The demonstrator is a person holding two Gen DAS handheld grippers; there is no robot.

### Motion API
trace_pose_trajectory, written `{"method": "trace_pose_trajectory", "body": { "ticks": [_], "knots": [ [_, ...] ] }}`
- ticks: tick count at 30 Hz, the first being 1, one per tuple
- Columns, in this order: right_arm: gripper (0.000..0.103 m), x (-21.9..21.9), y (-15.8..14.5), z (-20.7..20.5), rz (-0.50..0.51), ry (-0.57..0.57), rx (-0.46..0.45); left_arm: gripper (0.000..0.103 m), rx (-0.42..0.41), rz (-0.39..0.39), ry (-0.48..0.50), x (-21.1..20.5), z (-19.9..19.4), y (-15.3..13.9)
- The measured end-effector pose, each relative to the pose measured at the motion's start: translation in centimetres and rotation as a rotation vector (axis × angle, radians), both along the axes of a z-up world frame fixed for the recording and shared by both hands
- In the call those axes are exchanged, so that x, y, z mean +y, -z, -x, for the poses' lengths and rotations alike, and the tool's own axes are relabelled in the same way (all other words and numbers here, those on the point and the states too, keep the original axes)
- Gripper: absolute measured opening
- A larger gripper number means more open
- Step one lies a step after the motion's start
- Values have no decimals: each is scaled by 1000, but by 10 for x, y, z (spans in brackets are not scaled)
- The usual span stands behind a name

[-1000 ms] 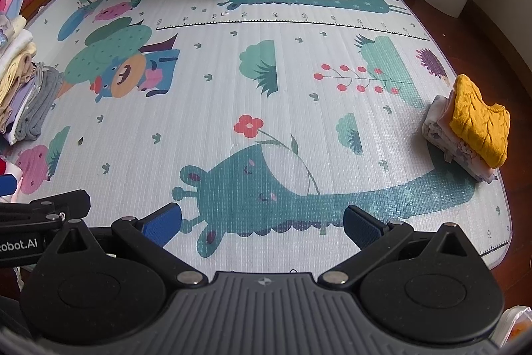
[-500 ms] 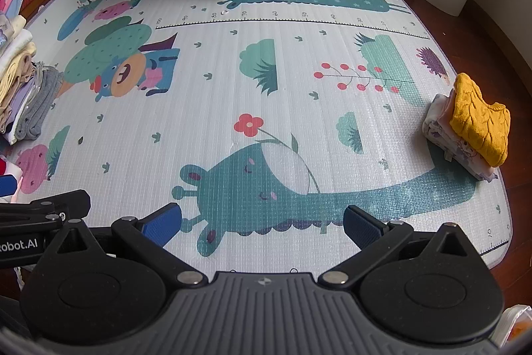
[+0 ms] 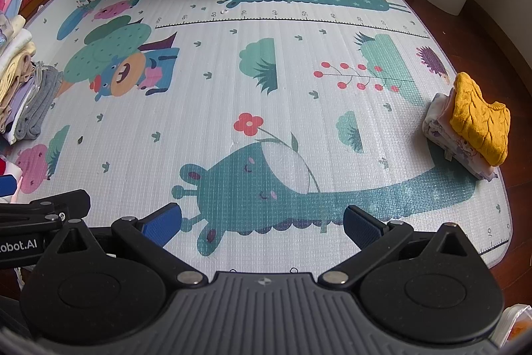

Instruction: Fold clothes

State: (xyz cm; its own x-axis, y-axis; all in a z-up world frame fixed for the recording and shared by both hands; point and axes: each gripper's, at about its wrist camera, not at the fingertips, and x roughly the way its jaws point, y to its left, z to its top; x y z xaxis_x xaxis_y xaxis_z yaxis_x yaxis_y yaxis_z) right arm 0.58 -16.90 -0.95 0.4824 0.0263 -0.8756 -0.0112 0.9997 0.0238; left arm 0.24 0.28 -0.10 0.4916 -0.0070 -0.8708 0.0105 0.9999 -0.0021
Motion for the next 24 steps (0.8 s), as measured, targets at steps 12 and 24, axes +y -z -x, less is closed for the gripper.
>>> {"method": "trace_pose_trajectory", "body": {
  "ticks": [12,24],
  "knots": [
    [103,1,-1,0,0,0,0,103,-1,1,2,2,1,0],
    [103,1,0,-1,2,2,1,102,-3,-4,3,2,0,0]
  ]
}}
